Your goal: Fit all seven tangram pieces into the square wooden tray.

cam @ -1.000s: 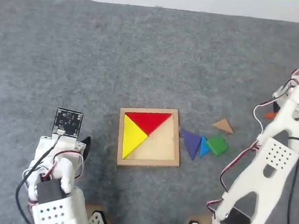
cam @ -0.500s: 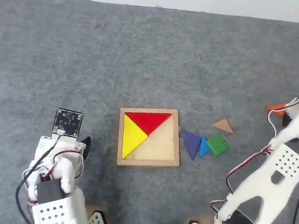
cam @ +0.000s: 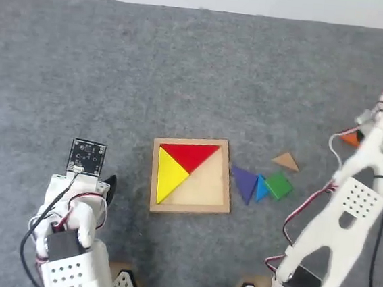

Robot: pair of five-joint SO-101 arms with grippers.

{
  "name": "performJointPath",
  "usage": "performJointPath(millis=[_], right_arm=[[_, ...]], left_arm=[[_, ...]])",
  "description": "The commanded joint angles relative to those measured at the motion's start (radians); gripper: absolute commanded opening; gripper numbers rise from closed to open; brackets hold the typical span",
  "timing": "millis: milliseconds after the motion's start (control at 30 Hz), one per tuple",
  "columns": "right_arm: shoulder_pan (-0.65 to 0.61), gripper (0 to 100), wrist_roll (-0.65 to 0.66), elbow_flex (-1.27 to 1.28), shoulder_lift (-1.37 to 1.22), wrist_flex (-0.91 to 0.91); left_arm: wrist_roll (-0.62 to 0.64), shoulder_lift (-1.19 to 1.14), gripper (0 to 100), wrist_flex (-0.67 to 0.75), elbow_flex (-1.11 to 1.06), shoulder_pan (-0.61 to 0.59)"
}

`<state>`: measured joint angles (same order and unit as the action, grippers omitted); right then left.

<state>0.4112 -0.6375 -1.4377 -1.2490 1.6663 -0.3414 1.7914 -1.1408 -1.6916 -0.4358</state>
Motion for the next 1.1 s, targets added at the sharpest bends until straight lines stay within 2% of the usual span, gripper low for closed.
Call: performJointPath(millis=[0, 133, 333, 567, 867, 1067], right_arm=[[-0.065, 19.1, -0.13, -0.052, 0.081, -0.054], [-0.104, 19.1, -0.219, -0.04, 0.053, -0.12], [-0.077, 19.1, -0.295, -0.043, -0.033, -0.136], [0.004, 19.1, -0.301, -0.04, -0.065, -0.165], [0.018, 19.1, -0.298, -0.046, -0.053, -0.154], [0.019, 19.1, -0.296, -0.242, -0.053, -0.061]], left_arm=[[-0.011, -0.003, 28, 0.003, 0.007, 0.0], [-0.011, -0.003, 28, 0.003, 0.007, 0.0], [-0.011, -0.003, 28, 0.003, 0.007, 0.0], [-0.011, -0.003, 28, 0.003, 0.007, 0.0], [-0.011, -0.003, 28, 0.003, 0.007, 0.0], [-0.011, -0.003, 28, 0.003, 0.007, 0.0]])
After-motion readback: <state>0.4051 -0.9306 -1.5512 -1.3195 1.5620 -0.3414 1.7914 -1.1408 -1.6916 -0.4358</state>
